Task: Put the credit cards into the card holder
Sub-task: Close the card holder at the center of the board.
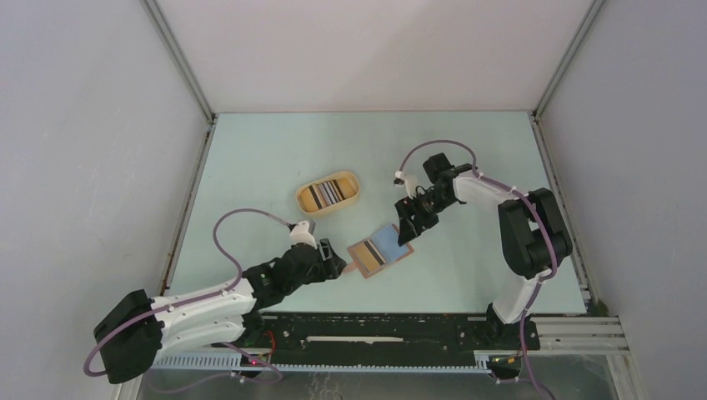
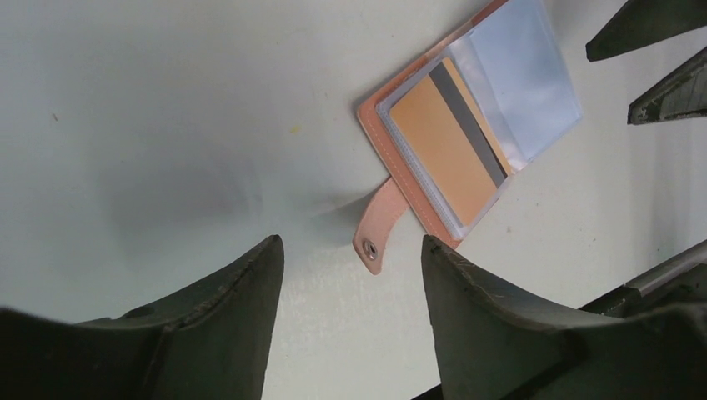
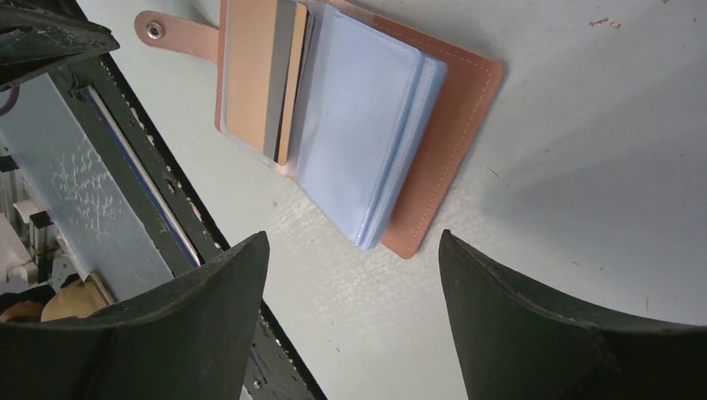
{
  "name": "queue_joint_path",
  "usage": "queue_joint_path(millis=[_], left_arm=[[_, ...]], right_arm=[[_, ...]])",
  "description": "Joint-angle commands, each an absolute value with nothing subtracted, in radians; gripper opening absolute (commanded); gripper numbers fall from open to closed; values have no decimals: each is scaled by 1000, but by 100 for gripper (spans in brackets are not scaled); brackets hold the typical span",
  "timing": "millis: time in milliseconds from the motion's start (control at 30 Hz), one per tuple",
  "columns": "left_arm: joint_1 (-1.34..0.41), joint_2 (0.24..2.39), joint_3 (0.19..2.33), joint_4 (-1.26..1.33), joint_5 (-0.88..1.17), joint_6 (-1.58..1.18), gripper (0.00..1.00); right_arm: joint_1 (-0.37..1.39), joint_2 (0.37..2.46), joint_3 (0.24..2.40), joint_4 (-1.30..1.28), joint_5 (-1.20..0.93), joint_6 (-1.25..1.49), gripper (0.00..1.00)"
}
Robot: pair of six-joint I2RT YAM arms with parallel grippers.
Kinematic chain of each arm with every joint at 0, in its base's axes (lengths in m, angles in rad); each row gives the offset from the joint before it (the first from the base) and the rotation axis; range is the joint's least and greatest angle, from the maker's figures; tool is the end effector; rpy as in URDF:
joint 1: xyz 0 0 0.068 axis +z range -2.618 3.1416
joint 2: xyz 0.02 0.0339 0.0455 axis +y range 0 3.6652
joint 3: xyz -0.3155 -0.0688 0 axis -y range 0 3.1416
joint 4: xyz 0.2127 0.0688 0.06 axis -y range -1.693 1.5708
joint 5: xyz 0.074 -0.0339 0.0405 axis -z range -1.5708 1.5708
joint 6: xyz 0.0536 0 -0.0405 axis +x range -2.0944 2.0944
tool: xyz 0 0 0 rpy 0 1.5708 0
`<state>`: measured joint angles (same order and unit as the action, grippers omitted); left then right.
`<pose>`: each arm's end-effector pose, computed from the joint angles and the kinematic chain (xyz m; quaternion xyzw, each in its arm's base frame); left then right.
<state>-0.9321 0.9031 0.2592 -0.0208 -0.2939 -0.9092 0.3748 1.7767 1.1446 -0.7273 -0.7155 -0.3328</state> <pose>0.0896 -0.0946 0.2043 -0.0539 0.8901 -0.2650 0.3669 0.2808 0.1482 0.2332 -0.3574 0.8610 0.3502 0.0915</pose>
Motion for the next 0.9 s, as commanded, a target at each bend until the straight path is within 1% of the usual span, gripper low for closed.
queue_joint_path(millis=[0,133,233,467,567,700,867], left_arm=[[-933,919,305,28,-264,-931,64],[-933,928,309,40,-252,-945,60],[-933,940,308,50,-236,-957,57],[-934,1001,295,122,-191,-983,52],[-933,1036,313,133,-172,-978,46],[-933,1050,323,133,-166,-974,39],[-933,1039,327,114,-180,-974,38]], right_arm=[[377,1806,1188,-745,-718,-320,82],[375,1827,1190,-724,-678,-281,80],[376,1850,1190,-710,-660,-250,77],[389,1890,1192,-713,-671,-227,71],[394,1901,1192,-719,-697,-217,69],[408,1909,1193,-721,-711,-212,68],[428,1913,1192,-718,-726,-204,67]])
